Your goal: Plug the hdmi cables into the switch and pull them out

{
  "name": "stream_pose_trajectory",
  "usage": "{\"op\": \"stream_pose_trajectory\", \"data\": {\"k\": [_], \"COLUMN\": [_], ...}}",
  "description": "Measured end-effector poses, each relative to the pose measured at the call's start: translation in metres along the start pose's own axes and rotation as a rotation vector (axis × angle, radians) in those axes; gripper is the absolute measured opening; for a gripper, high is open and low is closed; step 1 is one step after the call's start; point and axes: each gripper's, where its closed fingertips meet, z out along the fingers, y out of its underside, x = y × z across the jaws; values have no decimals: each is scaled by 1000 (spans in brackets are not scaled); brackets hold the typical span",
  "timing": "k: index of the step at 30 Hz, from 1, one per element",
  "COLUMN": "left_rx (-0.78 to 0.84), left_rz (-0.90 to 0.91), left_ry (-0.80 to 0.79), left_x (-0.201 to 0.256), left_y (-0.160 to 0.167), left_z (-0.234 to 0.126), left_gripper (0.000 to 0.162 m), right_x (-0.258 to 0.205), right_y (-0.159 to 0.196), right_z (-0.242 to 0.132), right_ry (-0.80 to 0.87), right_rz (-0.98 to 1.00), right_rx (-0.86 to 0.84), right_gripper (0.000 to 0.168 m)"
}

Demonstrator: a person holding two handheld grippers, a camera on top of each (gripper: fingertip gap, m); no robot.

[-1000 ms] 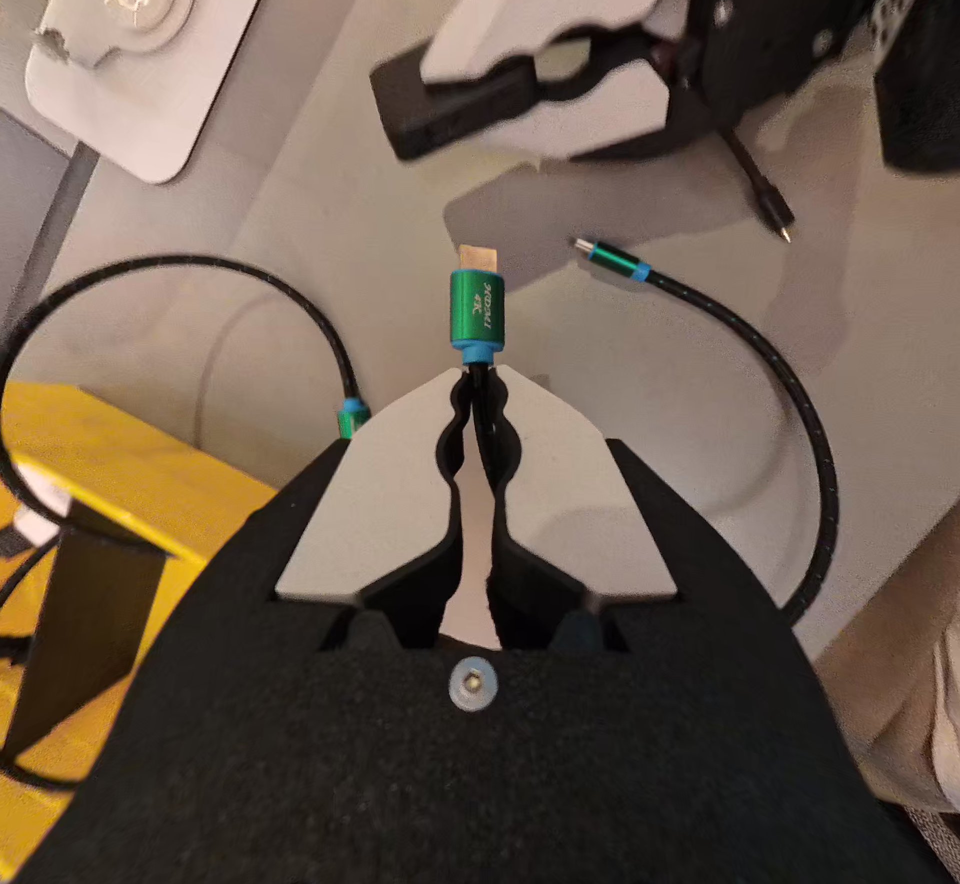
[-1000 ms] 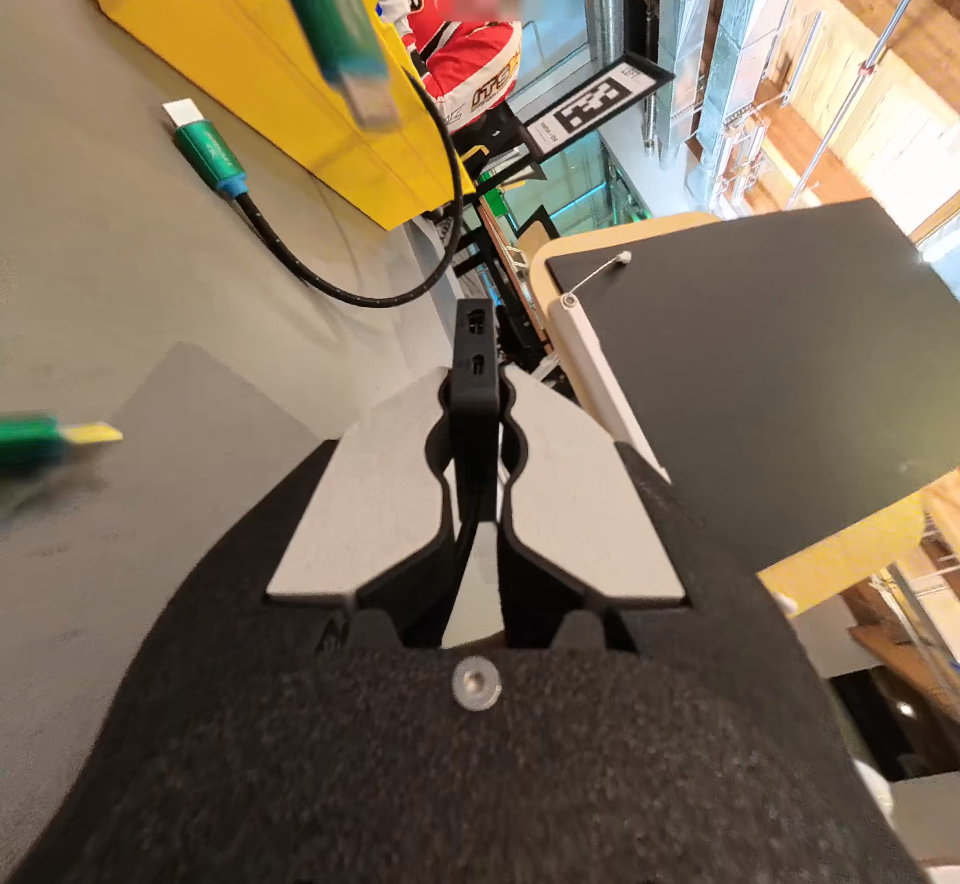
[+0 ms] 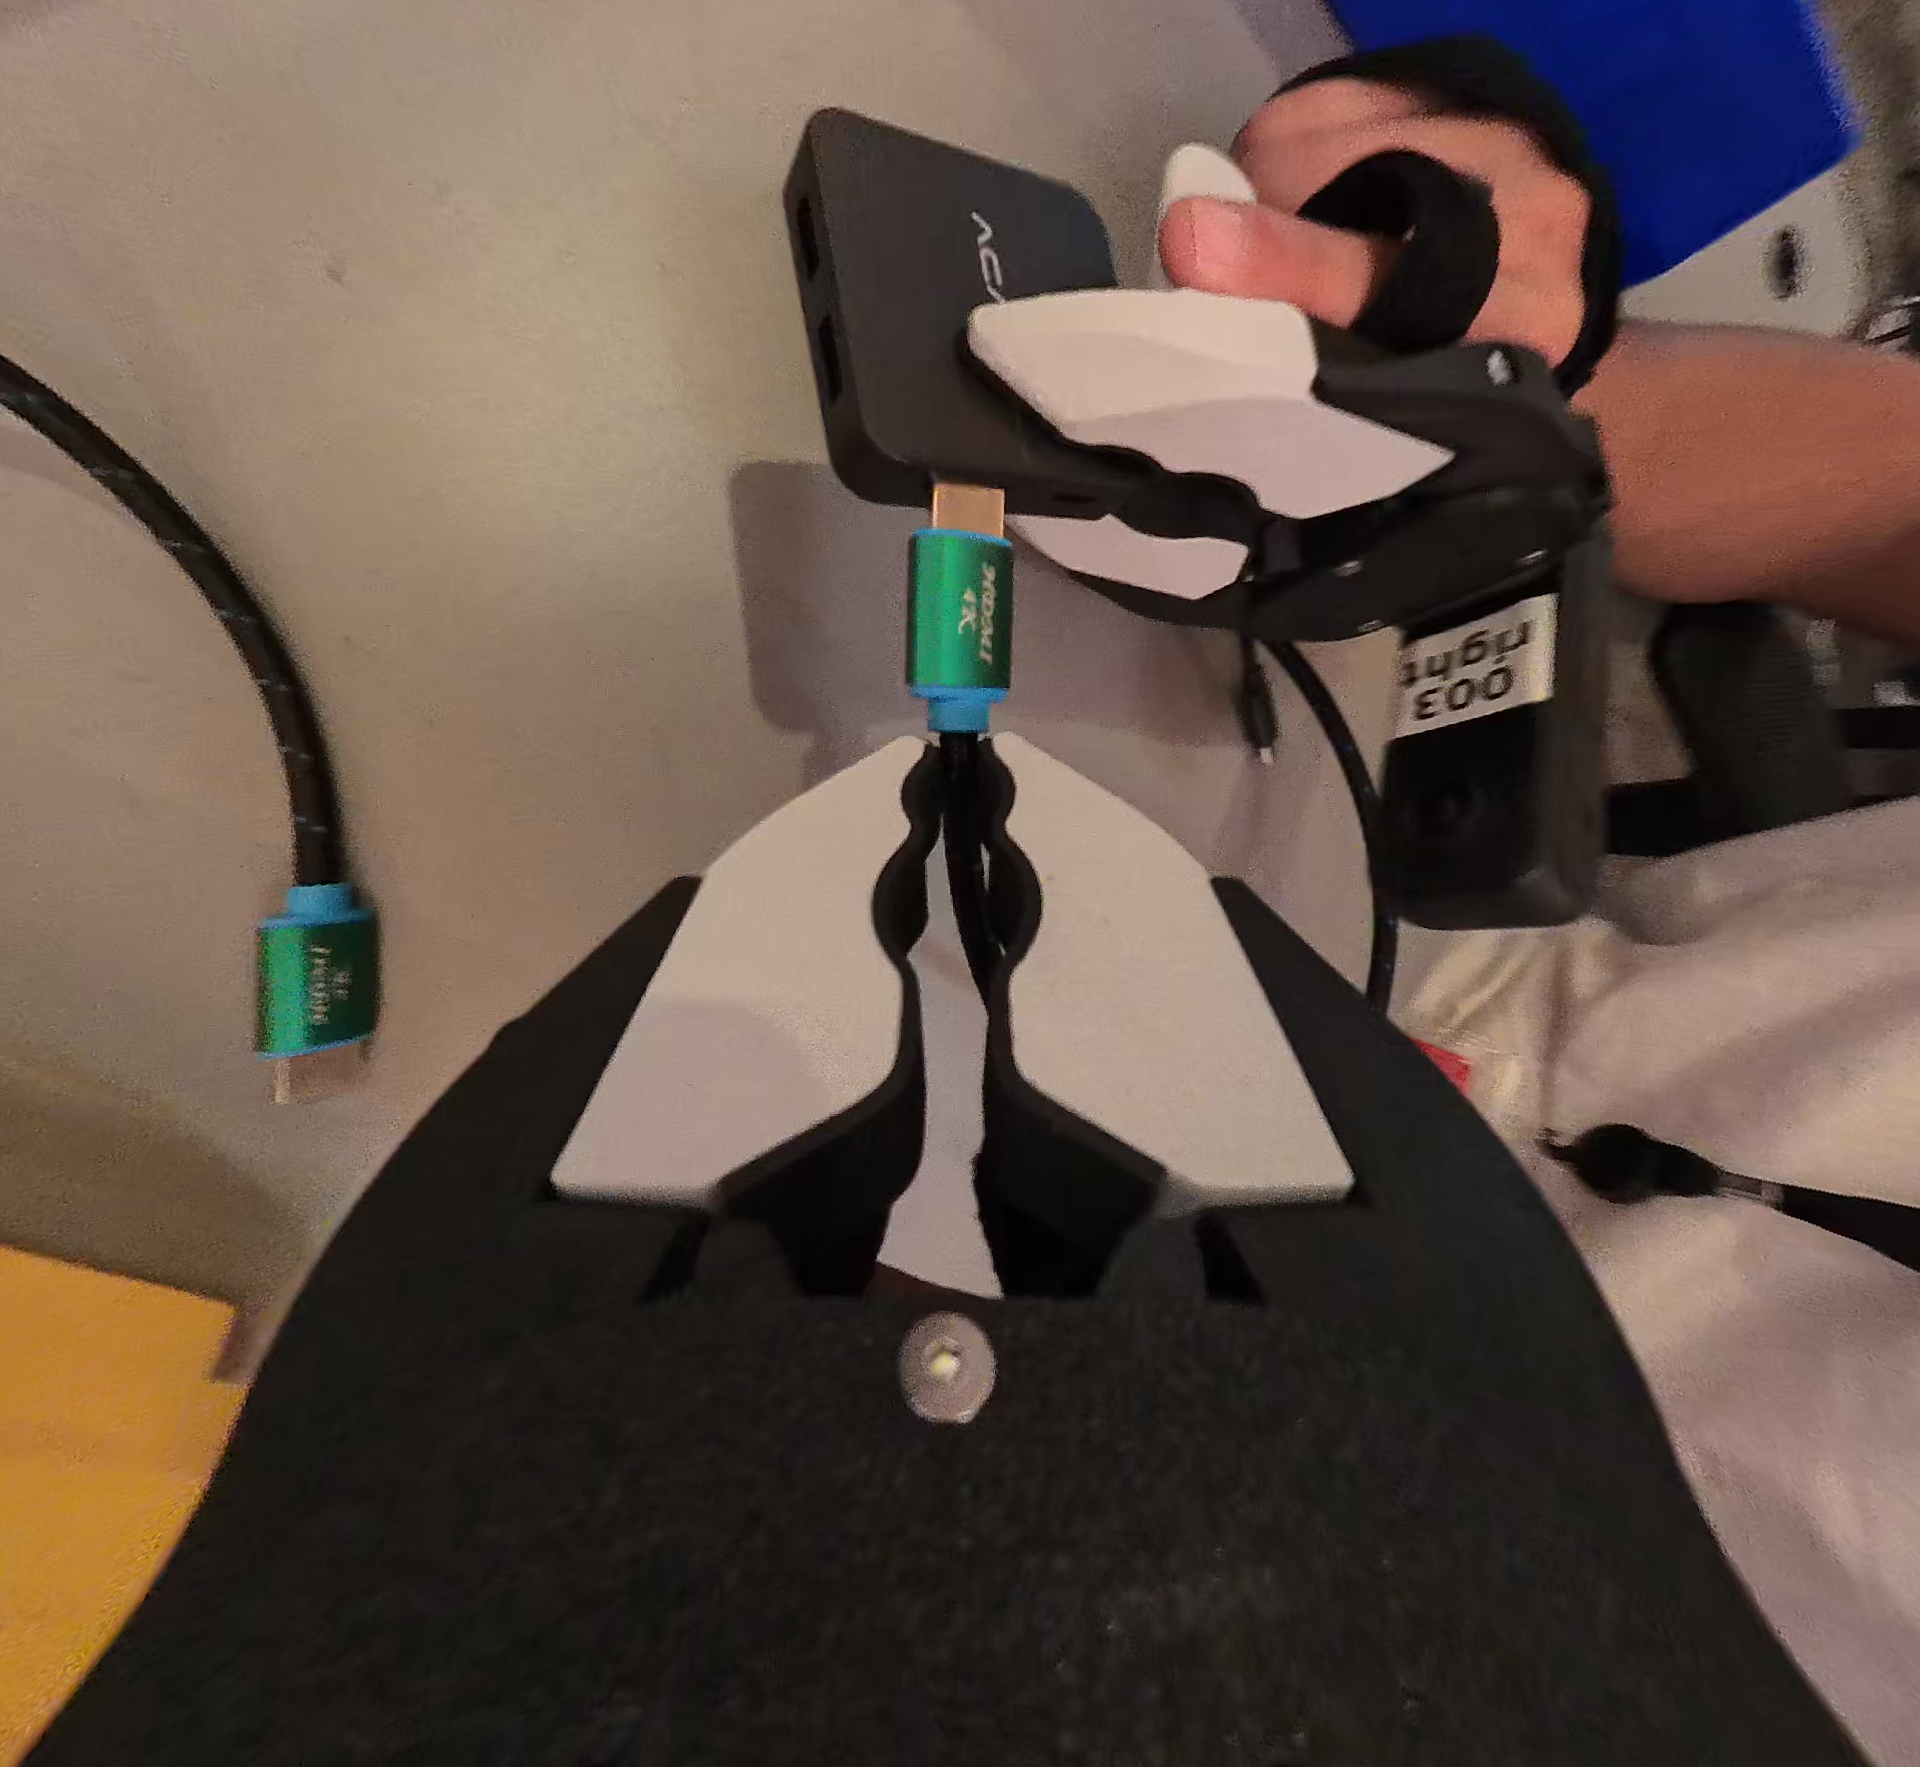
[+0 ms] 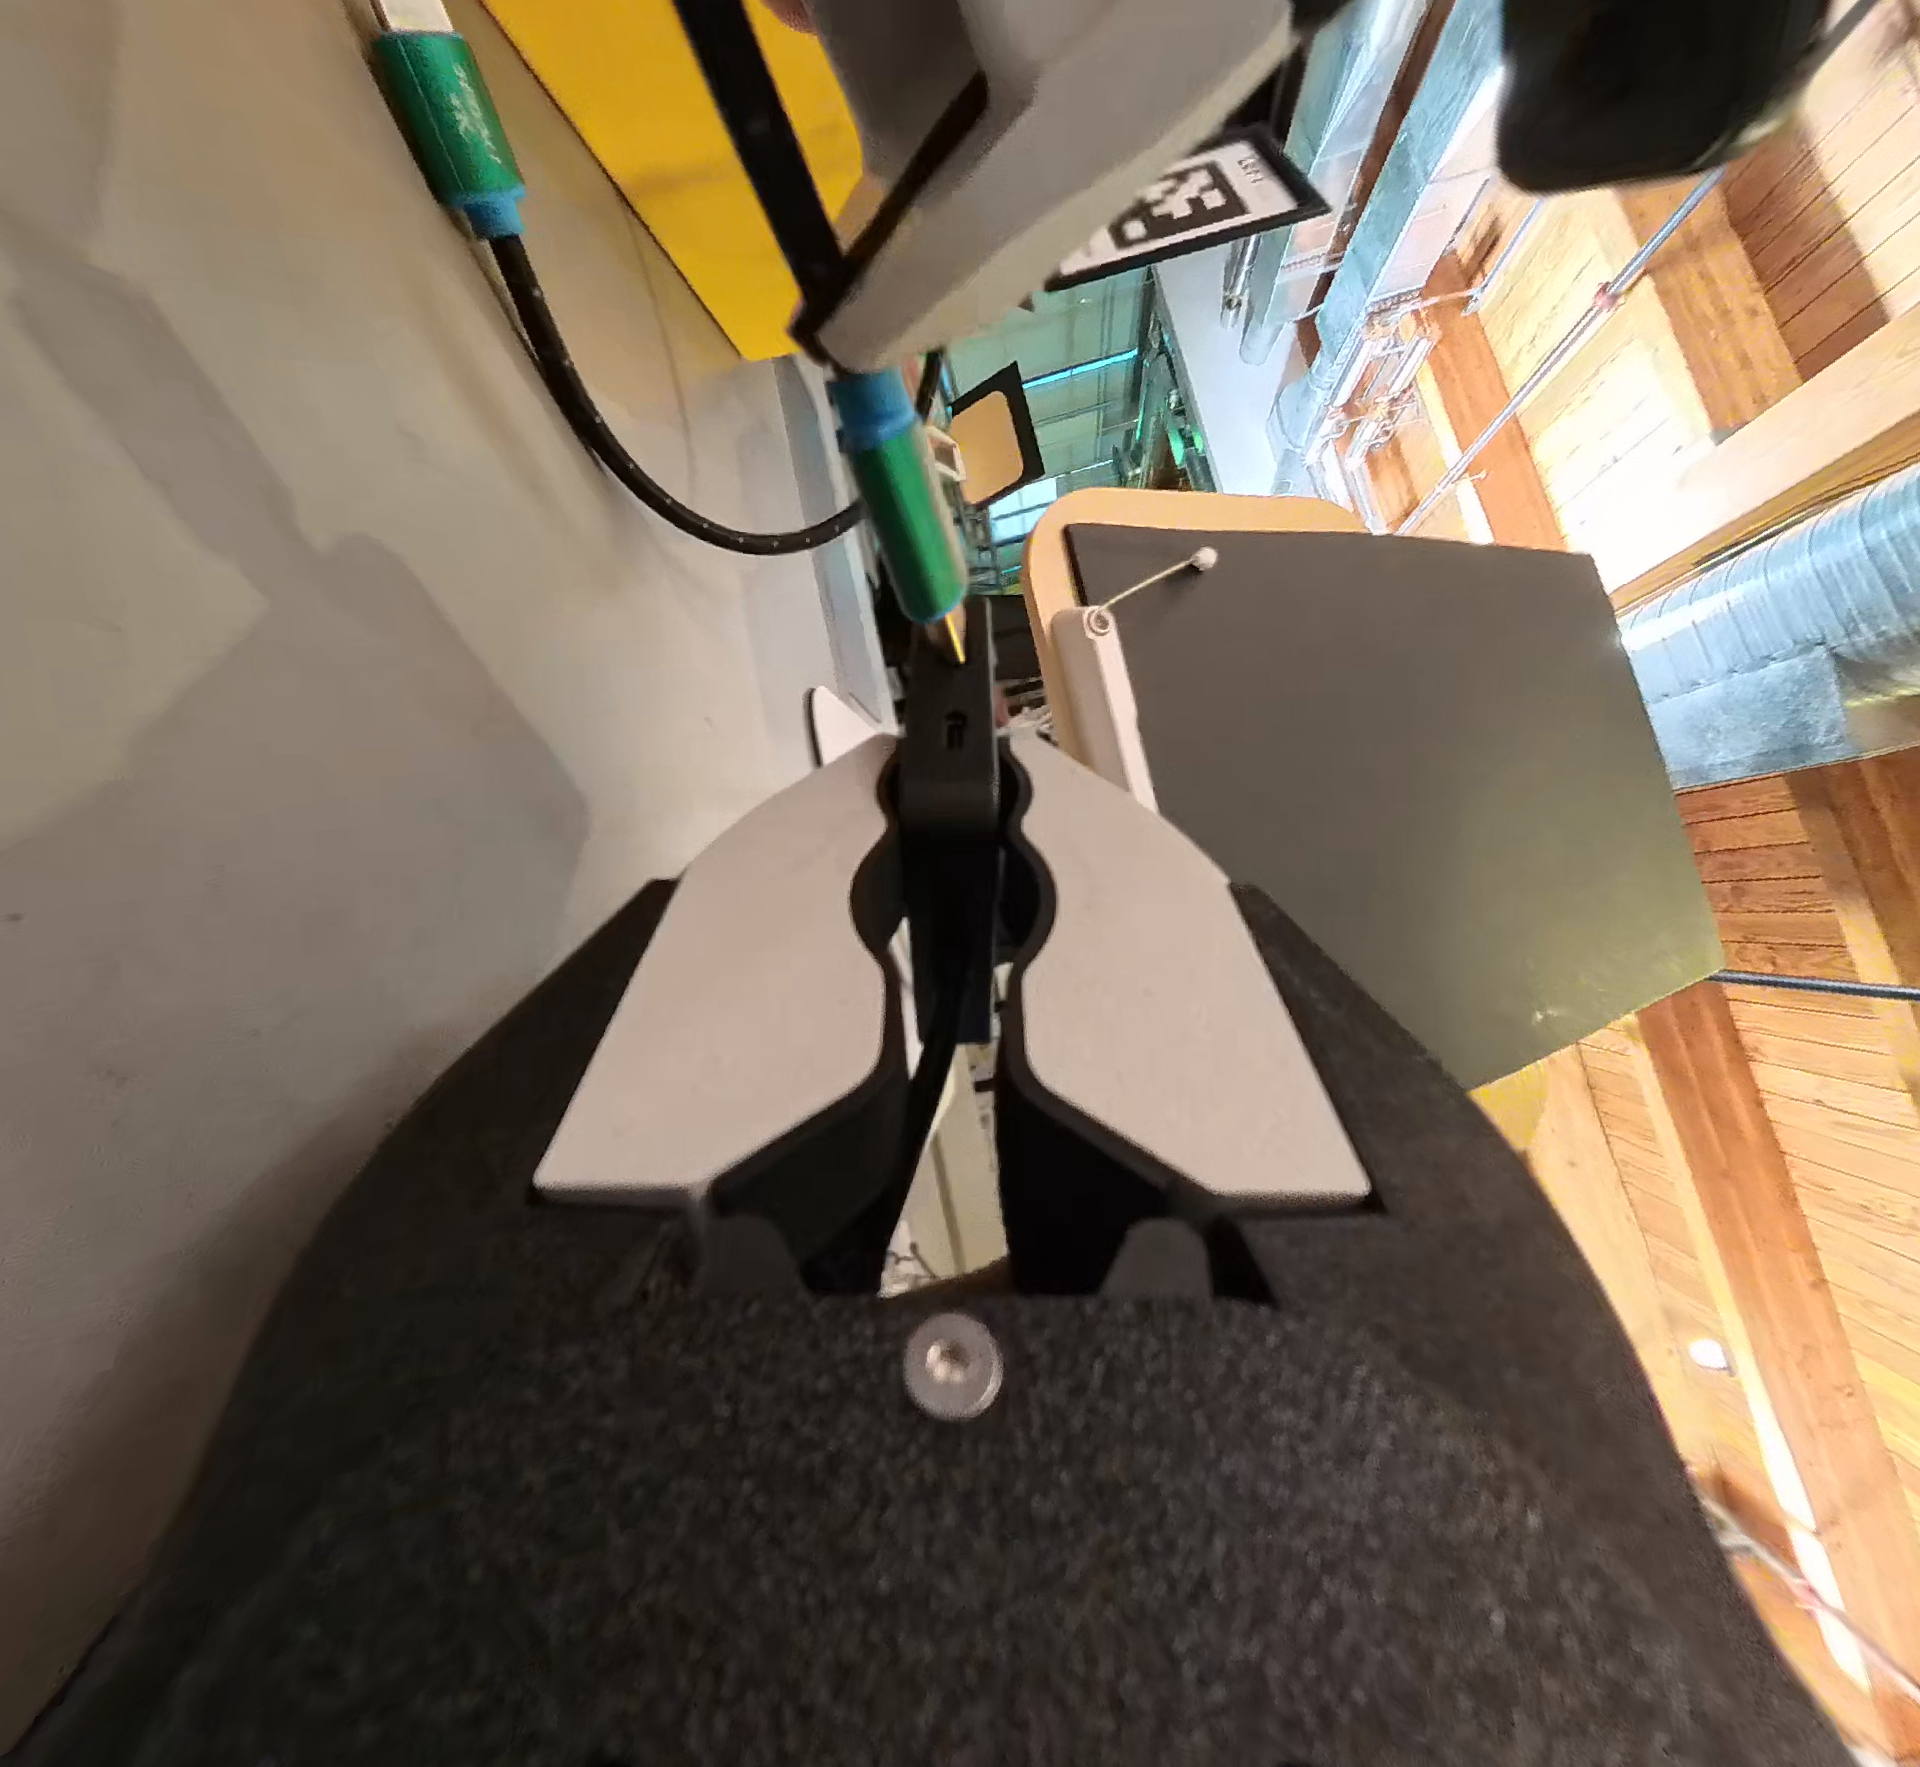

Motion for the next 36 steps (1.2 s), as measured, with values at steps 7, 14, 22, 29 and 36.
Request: {"op": "stream_pose_trajectory", "data": {"k": [7, 14, 22, 29, 36], "left_rx": [-25, -8, 91, 72, 60], "left_rz": [-77, 104, 366, 483, 468], "left_ry": [126, -15, -312, -379, -224], "left_x": [5, 5, 2, 0, 0], "left_y": [-1, -9, -13, -9, -6], "left_z": [-4, -3, 0, -2, -3], "left_gripper": [6, 5, 6, 5, 5], "right_x": [4, 7, 8, 5, 1], "right_y": [-4, -1, 2, -4, -10], "right_z": [-2, -2, -2, -4, -6], "right_ry": [49, 64, 56, 38, 4], "right_rz": [-91, -66, -34, -37, 2], "right_rx": [-8, -19, -5, 59, 100], "right_gripper": [13, 12, 12, 12, 12]}}
